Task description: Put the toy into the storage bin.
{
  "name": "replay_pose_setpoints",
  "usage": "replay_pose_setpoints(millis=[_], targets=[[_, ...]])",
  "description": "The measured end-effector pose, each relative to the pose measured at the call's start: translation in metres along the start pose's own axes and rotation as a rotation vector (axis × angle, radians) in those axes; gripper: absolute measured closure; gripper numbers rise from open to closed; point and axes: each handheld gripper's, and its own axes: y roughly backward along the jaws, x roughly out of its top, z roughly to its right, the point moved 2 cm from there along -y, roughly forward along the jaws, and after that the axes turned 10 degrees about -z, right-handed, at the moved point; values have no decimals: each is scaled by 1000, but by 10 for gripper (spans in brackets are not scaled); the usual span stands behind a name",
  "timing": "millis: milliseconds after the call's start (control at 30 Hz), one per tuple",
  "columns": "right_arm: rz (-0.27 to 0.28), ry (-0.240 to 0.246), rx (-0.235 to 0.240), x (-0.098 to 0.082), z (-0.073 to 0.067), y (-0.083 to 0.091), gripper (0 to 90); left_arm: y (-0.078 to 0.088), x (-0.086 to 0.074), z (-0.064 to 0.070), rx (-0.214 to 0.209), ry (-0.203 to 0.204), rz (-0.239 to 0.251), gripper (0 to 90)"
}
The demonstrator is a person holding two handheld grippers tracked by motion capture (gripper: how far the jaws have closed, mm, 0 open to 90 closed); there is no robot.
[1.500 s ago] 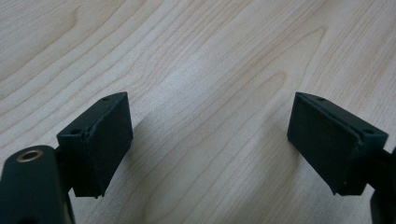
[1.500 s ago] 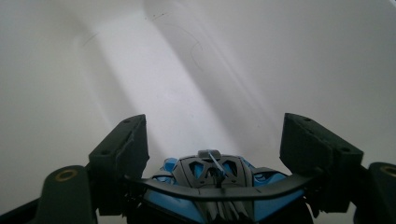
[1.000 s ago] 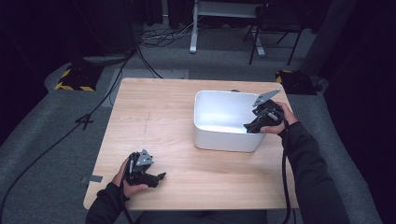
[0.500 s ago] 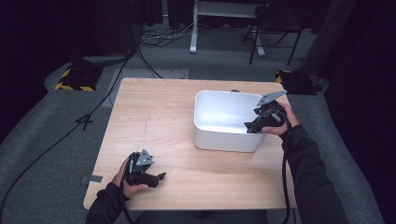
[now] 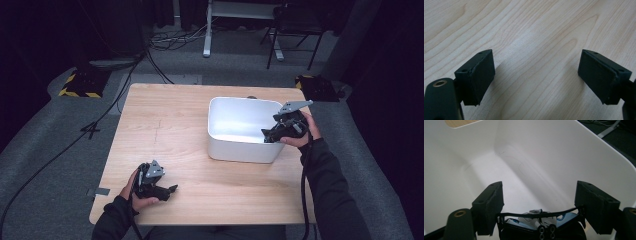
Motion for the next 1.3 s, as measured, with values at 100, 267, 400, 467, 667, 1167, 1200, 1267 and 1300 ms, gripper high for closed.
replay_pose_setpoints(millis=[100, 267, 400, 467, 667, 1167, 1200, 1267, 1300], targets=[[29, -8, -17, 2, -2, 3, 226, 0, 0, 0, 0, 0, 0, 144], [85, -15, -25, 4, -2, 10, 221, 0, 0, 0, 0, 0, 0, 144], [96, -17, -36, 6, -4, 12, 205, 0, 0, 0, 0, 0, 0, 144], [89, -18, -50, 7, -6, 12, 194, 0, 0, 0, 0, 0, 0, 144], [130, -31, -80, 8, -7, 15, 176, 0, 0, 0, 0, 0, 0, 144], [185, -46, -118, 6, -11, 30, 178, 0, 0, 0, 2, 0, 0, 144], [186, -41, -115, 6, -11, 31, 178, 0, 0, 0, 1, 0, 0, 144], [188, -42, -120, 5, -12, 33, 177, 0, 0, 0, 1, 0, 0, 144], [190, -45, -119, 5, -12, 34, 177, 0, 0, 0, 1, 0, 0, 144]])
